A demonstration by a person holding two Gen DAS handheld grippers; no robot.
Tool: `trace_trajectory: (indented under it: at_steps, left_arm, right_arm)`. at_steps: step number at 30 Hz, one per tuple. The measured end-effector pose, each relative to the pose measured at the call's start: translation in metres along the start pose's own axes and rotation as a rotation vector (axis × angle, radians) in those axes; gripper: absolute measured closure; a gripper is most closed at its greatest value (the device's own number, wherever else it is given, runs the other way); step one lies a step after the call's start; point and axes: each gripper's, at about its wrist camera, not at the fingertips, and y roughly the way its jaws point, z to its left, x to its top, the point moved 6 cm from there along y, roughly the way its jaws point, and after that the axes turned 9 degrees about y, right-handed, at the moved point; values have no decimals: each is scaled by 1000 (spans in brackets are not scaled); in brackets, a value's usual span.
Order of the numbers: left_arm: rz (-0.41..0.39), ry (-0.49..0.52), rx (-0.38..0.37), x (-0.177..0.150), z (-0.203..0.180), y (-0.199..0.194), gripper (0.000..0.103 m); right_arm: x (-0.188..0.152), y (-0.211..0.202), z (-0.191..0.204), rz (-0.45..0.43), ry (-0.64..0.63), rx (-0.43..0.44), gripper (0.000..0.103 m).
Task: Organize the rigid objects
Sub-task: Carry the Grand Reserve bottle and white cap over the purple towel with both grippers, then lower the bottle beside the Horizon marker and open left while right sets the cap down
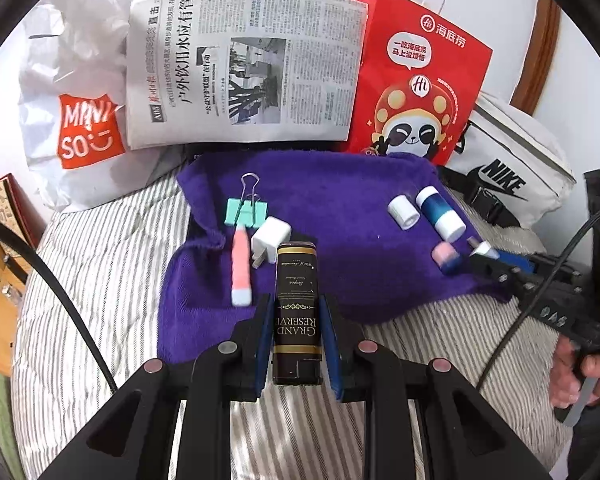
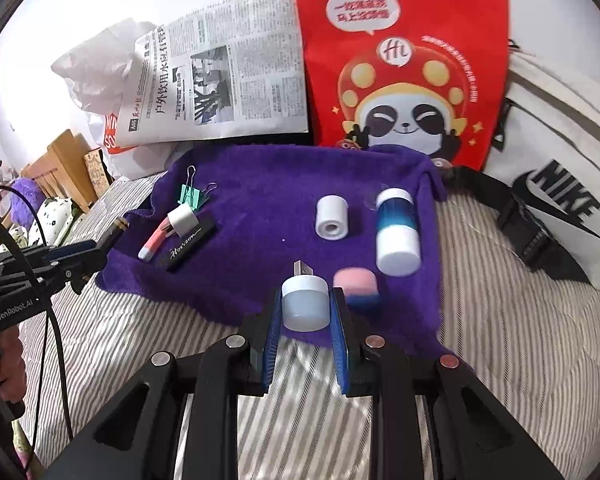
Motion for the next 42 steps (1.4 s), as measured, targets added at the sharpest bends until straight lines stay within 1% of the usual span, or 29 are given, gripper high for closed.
trace_trajectory:
  at_steps: [6,12,18,23,26,28,29,30,31,38,42]
  left_arm:
    - [11,2,-6,7,2,14,80]
    - [30,-25,-22,2,11,23,80]
    - [33,-52,-35,0,20,26,80]
    - [34,-53,-37,1,21,26,80]
    - [36,-52,-42,2,19,26,81]
    - [39,-44,-39,3,18,27,80]
    - [40,-40,-35,3,17,27,80]
    - [41,-36,-32,3,17,28,80]
    - [41,-38,-38,3,16,29,80]
    - [54,-30,-75,9,6,40,80]
    - [62,2,-86,17,-4,52,80]
  right_arm:
    - [5,46,4,93,44,50,79]
    - [6,79,6,153,44,32,79]
    - [11,81,5,145,18,8,79]
    - [8,81,8,130,-26,-16,79]
    - [9,82,7,123,-11,8,77]
    - [9,80,4,128,8,27,72]
    - [8,78,2,131,17,31,70]
    - [8,76,1,135,22,27,65]
    - [7,74,-1,135,24,20,63]
    - [3,49,-7,99,12,-18,62]
    - [0,33,-15,74,21,-38,62]
